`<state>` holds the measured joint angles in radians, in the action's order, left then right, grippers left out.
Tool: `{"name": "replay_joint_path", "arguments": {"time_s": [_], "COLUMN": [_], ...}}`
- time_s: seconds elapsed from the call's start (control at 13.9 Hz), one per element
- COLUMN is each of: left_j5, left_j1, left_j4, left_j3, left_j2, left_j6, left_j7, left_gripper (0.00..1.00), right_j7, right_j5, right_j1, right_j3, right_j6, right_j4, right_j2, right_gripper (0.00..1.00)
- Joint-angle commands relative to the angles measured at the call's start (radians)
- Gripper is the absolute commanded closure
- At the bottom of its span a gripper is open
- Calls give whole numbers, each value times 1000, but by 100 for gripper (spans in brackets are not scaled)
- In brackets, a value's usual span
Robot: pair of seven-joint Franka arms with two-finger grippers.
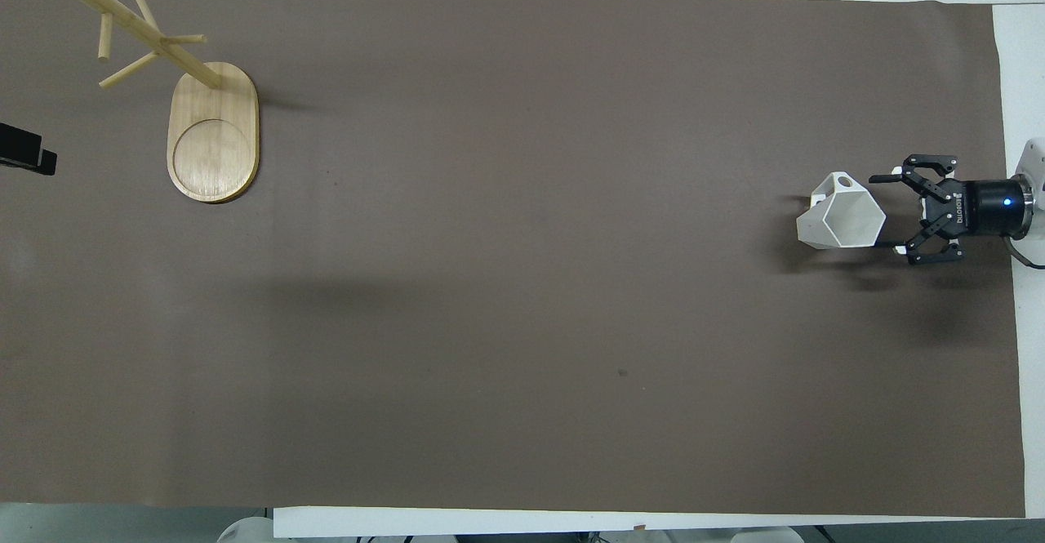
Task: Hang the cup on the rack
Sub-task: 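Move the right gripper to the white cup and close on it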
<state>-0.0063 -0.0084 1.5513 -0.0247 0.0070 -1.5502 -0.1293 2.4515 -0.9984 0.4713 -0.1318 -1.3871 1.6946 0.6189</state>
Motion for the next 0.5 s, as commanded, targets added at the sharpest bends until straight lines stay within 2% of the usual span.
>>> {"name": "replay_joint_path", "arguments": {"time_s": [0.0,0.43], "left_j5": [19,19], "left_j1": [8,8], "left_j4": [13,13], "left_j3": [-8,-8], "left_j2": [-10,-10], "left_j6": [5,4], "left_j7": [0,2], "left_gripper": [0,0], "right_j7": [43,75], "right_j5": [-20,-22], "right_j1": [-5,-31], "right_j3": [-2,-2], "right_j6": [-15,-49], "right_j4": [29,92], "right_j2": [5,-8], "right_gripper": [0,0]}}
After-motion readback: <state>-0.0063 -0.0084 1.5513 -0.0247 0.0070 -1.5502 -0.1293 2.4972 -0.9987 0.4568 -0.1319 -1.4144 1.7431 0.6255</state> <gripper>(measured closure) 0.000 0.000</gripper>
